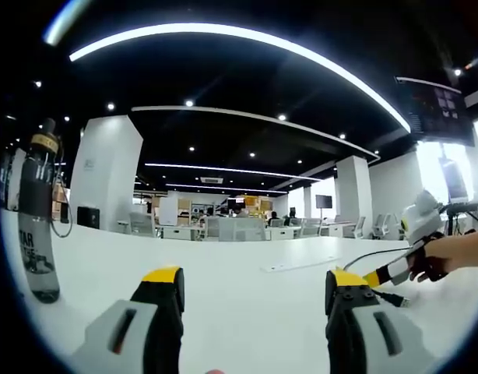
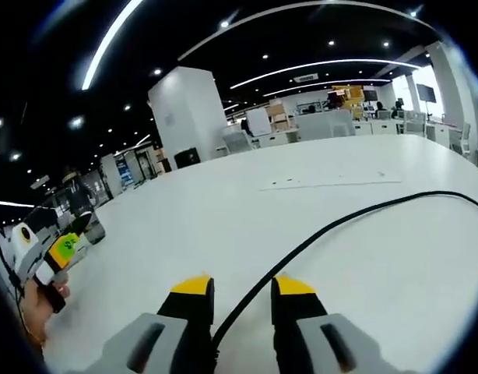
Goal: Find the data cable on the table. Grasp the USB connector end of the cable and insert it into the USB port on the table
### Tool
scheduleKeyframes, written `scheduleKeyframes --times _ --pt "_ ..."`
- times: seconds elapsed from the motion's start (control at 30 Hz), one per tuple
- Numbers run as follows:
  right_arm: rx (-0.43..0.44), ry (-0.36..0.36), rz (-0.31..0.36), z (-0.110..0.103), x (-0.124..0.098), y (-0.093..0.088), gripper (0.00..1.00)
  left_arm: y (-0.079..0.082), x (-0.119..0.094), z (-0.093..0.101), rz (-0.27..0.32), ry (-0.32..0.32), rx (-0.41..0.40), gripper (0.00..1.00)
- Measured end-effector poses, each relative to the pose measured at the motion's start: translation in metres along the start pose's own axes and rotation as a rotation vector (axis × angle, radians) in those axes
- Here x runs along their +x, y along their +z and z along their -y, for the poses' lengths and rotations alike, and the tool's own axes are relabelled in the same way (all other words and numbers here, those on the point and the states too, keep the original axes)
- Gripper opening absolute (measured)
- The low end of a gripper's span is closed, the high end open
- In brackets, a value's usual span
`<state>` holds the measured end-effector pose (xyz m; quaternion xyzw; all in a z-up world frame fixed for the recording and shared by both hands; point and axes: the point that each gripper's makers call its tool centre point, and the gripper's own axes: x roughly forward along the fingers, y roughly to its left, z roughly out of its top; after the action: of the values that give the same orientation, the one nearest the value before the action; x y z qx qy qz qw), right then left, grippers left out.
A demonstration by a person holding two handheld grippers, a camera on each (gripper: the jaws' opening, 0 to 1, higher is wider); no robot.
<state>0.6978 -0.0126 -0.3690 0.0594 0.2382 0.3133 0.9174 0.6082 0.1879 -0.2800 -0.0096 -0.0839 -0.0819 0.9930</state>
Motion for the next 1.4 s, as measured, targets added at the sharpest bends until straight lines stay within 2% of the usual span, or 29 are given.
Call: scheduleKeyframes --times 0.27,0.47,0.77,1.07,1.23,1.4 --pt "0.081 0.000 -0.015 0.003 0.006 -0.006 0.23 0.000 0.000 0.002 0.000 -0.005 -0.002 0.74" --pt "0.160 -0.005 -0.005 0.007 0.003 -0.005 0.19 0.000 -0.001 0.002 -0.002 -0.003 -0.006 0.74" --pt "0.216 -0.008 0.002 0.007 -0.002 0.000 0.14 -0.003 0.000 0.005 -0.014 -0.014 0.000 0.74" --pt "0.250 -0.014 0.043 0.008 -0.013 0.011 0.07 -0.007 0.002 0.009 -0.028 -0.026 0.015 0.74" --pt "0.253 -0.005 0.064 0.001 -0.017 0.016 0.06 -0.008 0.002 0.011 -0.033 -0.031 0.031 0.74" --pt "0.292 0.019 0.097 -0.010 -0.019 0.022 0.06 -0.011 0.003 0.013 -0.040 -0.036 0.054 0.74"
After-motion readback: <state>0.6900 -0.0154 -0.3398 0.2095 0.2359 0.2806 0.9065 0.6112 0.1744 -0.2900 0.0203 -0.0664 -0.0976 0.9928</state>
